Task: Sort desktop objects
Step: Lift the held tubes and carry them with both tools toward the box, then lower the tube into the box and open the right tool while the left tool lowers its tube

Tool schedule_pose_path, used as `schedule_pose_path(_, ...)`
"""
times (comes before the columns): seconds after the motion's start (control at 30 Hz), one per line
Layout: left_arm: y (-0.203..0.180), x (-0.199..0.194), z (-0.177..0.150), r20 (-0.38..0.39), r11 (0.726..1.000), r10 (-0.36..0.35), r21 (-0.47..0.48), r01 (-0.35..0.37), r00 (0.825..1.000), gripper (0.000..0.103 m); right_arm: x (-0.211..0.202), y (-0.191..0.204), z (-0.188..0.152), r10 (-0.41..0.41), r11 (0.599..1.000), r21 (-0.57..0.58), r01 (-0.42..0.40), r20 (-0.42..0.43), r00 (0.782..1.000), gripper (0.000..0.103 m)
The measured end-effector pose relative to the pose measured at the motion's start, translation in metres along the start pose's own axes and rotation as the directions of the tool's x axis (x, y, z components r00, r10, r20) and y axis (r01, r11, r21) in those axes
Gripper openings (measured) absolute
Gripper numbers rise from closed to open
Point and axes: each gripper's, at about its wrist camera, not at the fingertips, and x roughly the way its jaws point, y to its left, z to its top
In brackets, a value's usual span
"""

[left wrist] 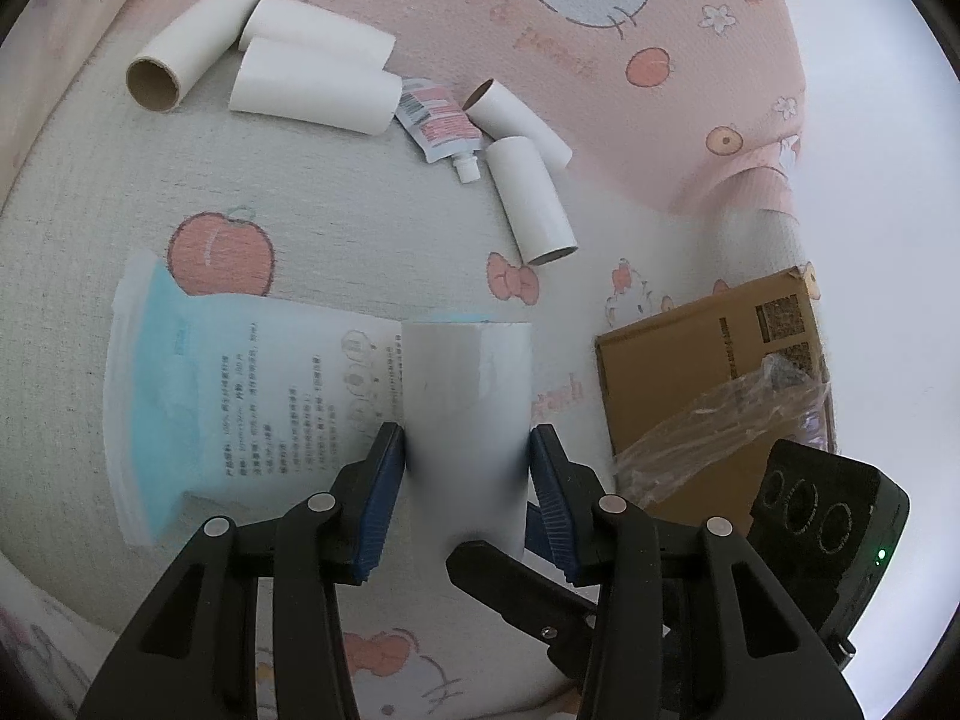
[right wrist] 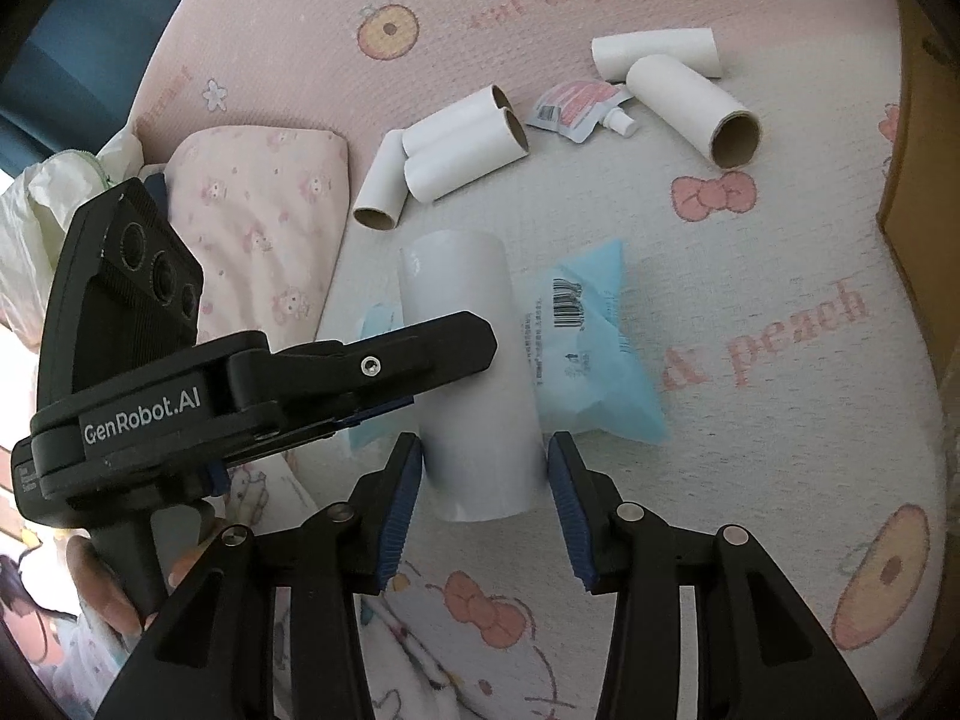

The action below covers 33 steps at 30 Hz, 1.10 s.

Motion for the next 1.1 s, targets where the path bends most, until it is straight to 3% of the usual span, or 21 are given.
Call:
schedule_pose_path(0.17,-0.02,-0.007,-0.002,0.001,0.999,-0.047,-0.015,0.047,0.999,0.047,-0.015,0.007,-0.002,-0.018,0.998,-0.051,0.019,0.02,1.0,0.042)
schedule_pose_path(0.33,-0.065,-0.031,-0.002,0.081,0.996,-0.017,0.086,0.01,0.997,0.047,-0.041,0.018,-0.001,-0.028,0.994,-0.097,0.041,0.133,0.991,0.041)
schedule_pose_path(0.43,-0.087,-0.041,-0.002,0.107,0.991,-0.012,0.135,-0.002,0.994,0.047,-0.059,0.017,0.005,0.003,0.996,-0.086,0.012,0.168,0.986,0.041)
schedule_pose_path(0.63,-0.129,-0.055,-0.001,0.105,0.982,-0.034,0.186,0.014,0.994,0.047,-0.098,0.021,0.008,0.003,0.994,-0.108,0.025,0.253,0.968,0.041)
schedule_pose_path(0.8,-0.167,-0.06,-0.004,0.108,0.971,-0.084,0.233,0.057,0.991,0.047,-0.136,0.028,0.005,-0.053,0.984,-0.145,0.106,0.328,0.943,0.041)
schedule_pose_path(0.93,-0.205,-0.065,-0.006,0.124,0.95,-0.111,0.305,0.069,0.986,0.047,-0.168,0.032,0.003,-0.119,0.966,-0.163,0.199,0.404,0.907,0.041)
schedule_pose_path(1.1,-0.252,-0.062,-0.003,0.119,0.917,-0.116,0.395,0.06,0.986,0.047,-0.202,0.02,0.011,-0.138,0.965,-0.141,0.223,0.45,0.882,0.041)
